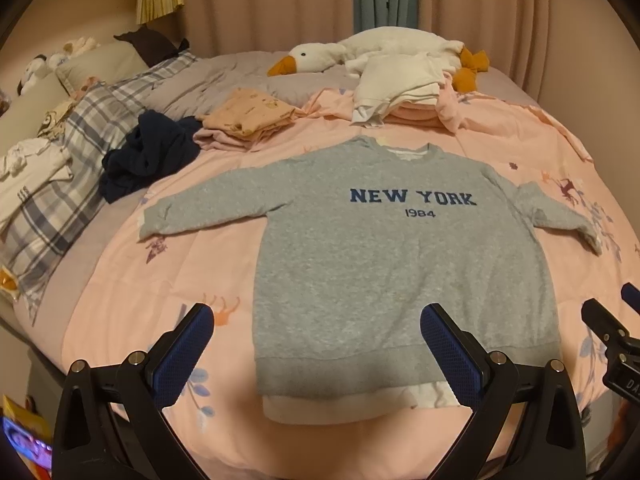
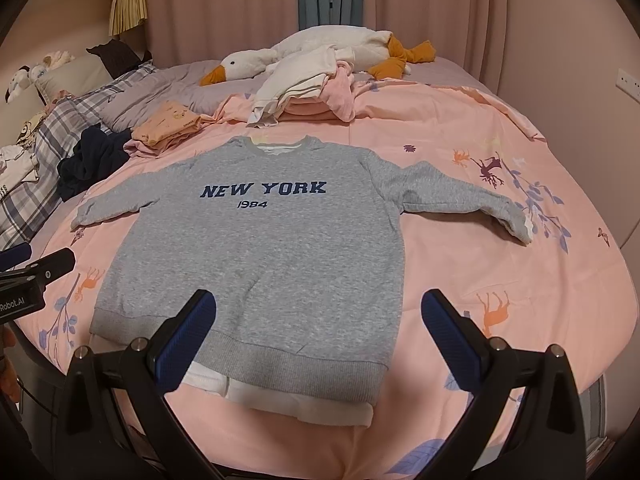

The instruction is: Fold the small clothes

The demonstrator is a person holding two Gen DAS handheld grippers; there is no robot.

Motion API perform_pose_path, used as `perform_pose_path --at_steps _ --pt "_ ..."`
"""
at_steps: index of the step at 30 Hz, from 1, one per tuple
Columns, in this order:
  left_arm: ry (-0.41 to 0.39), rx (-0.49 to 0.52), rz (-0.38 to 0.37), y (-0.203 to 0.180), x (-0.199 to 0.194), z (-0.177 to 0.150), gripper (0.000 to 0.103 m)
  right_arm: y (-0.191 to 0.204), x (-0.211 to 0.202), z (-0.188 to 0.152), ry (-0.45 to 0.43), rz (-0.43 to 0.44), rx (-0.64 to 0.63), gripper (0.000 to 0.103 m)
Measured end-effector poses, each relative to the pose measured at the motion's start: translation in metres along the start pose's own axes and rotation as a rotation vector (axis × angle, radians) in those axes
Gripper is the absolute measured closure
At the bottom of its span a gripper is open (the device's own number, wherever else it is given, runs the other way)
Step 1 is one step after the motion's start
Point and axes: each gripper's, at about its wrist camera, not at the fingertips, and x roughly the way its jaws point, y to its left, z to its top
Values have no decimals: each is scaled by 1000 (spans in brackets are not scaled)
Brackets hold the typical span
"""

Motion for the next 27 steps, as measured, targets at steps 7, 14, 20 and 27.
perform_pose_path --at_steps 7,14,20,27 --pt "1 1 1 -1 0 0 1 0 0 0 0 -1 0 0" --pt "3 4 0 -3 -1 0 1 0 0 0 0 2 0 0" --pt "4 7 0 -5 -1 1 1 0 0 -1 1 1 2 0" --pt "5 7 2 -6 0 1 1 -1 0 -1 0 3 2 0"
